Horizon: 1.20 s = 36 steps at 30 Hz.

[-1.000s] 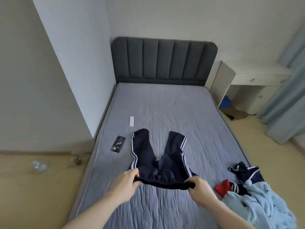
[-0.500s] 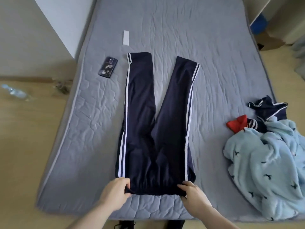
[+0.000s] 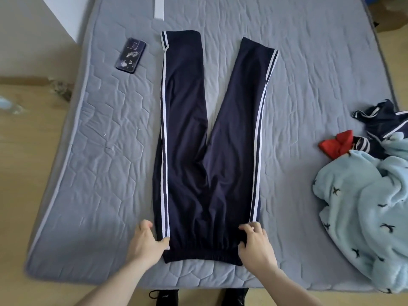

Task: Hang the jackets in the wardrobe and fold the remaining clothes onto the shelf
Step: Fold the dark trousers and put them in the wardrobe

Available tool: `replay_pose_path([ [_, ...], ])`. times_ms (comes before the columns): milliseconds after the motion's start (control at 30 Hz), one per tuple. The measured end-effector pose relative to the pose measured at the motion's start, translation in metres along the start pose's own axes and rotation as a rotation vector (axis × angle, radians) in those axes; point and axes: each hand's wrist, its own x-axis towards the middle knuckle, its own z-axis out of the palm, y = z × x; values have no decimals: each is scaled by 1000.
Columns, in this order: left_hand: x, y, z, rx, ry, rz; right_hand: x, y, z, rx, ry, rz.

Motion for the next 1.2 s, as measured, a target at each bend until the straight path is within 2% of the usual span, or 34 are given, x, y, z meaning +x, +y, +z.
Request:
replay_pose_path([
  [67,5,2,2,-44,-122,-124,10,0,-2,-13,-25,4],
  [167,10,12,11,-146,-296,-210,18,10,3,-64,-280,48],
  [233,8,20,16,-206,-273,-217,21,17,6,-15,-367,80],
  [333,0,36,12,-292,-113,-217,23,23,2,68,-333,86],
  [400,-10,48,4,-378,-50,-138,23,24,-6,92,-312,91],
  [633,-55,119,-22,-529,-45,241,20,30,-55,231,-132,113],
  [733,-69,158,-20,-397,-76,398,20,35,-80,290,-43,131],
  [833,-79,196,-5,-135,-46,518,22,45,-104,332,33,147],
  [933,-84,228,18,129,-92,590,25,60,-119,333,72,193],
  [1000,-80,241,36,326,-194,618,28,69,-122,333,88,229],
  [1067,-68,247,47,457,-361,628,32,74,-122,331,87,247],
  [1133,-48,249,49,457,-556,578,39,74,-121,320,76,239],
  [1200,-24,249,41,358,-609,519,50,68,-120,320,66,208],
])
